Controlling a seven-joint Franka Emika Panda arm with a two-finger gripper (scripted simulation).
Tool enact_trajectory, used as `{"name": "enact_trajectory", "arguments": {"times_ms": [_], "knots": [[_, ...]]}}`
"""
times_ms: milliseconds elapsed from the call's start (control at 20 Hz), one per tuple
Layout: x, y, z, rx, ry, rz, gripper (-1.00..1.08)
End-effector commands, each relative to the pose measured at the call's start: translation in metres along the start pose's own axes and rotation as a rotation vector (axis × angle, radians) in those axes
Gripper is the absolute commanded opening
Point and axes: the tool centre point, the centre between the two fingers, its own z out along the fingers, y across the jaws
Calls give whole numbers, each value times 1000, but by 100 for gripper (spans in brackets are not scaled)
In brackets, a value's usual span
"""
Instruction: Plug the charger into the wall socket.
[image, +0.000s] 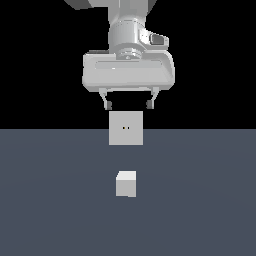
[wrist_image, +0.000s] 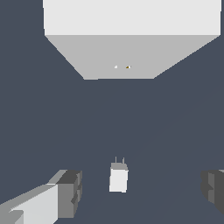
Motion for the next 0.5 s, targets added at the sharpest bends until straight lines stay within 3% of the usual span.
{"name": "enact_trajectory", "arguments": {"times_ms": [0,450], "knots": [[0,0,0,0,0,0,100],[-8,0,7,1,20,8,100]]}}
